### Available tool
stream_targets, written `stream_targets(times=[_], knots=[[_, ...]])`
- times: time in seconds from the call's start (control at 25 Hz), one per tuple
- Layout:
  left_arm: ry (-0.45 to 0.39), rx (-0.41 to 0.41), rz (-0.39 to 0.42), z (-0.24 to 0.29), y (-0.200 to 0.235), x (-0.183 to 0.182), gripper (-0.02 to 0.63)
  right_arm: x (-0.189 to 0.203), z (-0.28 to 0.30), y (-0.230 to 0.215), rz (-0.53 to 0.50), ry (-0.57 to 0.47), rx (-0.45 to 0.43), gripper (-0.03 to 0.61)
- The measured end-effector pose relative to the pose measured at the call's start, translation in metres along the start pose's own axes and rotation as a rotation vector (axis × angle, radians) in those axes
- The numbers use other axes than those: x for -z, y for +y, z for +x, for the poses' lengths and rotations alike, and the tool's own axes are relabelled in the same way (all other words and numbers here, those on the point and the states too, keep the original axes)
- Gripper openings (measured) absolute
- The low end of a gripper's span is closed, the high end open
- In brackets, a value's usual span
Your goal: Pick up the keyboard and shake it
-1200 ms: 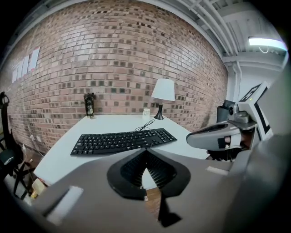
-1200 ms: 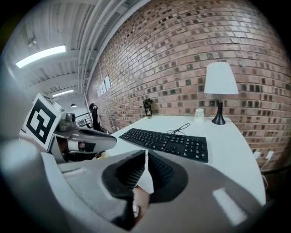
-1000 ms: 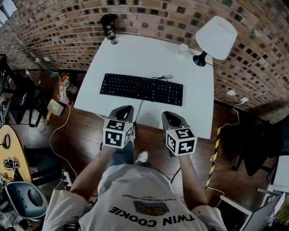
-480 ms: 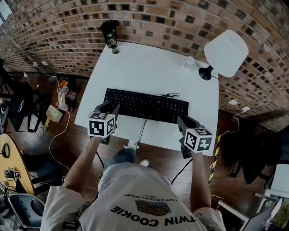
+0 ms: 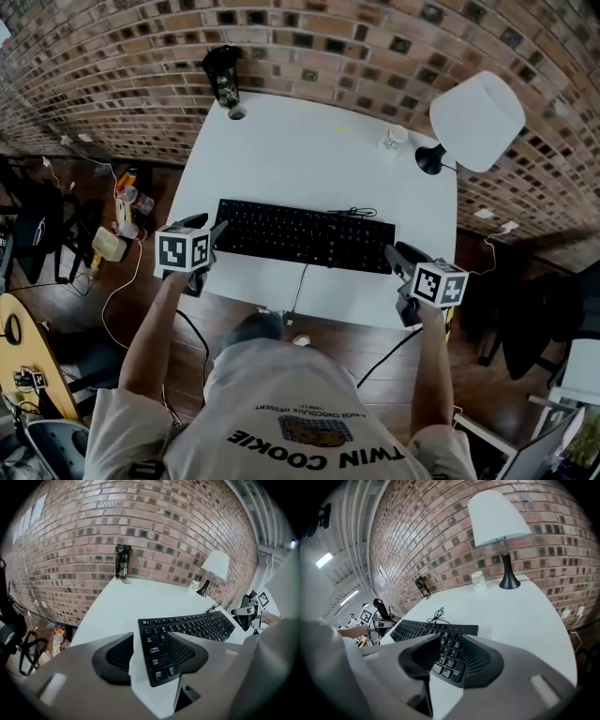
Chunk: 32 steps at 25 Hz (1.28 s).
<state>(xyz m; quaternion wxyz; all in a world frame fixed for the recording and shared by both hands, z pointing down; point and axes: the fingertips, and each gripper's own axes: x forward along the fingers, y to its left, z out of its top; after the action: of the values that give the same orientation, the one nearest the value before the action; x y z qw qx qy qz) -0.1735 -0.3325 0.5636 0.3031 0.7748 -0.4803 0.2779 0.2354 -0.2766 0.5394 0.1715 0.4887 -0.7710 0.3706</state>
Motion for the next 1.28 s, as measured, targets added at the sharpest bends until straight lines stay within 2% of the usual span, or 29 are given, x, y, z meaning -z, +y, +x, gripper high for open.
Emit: stream_targets(times=[0.12,0.28,0.48,0.72,0.84,0.92,1.0,1.16,1.28], knots=[[0.04,0.073,-0.062,0.007,0.005,0.0,0.262,0.001,0.004,-0.013,0.043,0.024,-0.03,0.173],[0.076,0.176,-0.129,0.019,0.004,-0.003,0.289,0.003,0.015,-0.032,0.11,0.064,-0.069,0.192],[0.126,0.275,-0.11,0.03,-0.005,-0.005,0.341,0.009,0.031,-0.045,0.165,0.128,-0.111,0.192],[0.184,0.35,-0.111,0.042,-0.012,0.0,0.342,0.01,0.047,-0.049,0.256,0.153,-0.189,0.192],[0.199,0.373,-0.114,0.042,-0.011,0.001,0.334,0.006,0.051,-0.04,0.332,0.157,-0.286,0.192],[0.203,0.388,-0.123,0.042,-0.009,0.001,0.301,0.005,0.053,-0.037,0.387,0.168,-0.317,0.192],[0.208,0.393,-0.121,0.044,-0.009,0.001,0.241,0.005,0.055,-0.04,0.365,0.185,-0.301,0.192],[0.214,0.39,-0.13,0.045,-0.007,0.002,0.222,0.007,0.06,-0.04,0.25,0.218,-0.248,0.177],[0.205,0.381,-0.132,0.044,-0.005,0.001,0.206,0.008,0.062,-0.041,0.227,0.223,-0.217,0.166]])
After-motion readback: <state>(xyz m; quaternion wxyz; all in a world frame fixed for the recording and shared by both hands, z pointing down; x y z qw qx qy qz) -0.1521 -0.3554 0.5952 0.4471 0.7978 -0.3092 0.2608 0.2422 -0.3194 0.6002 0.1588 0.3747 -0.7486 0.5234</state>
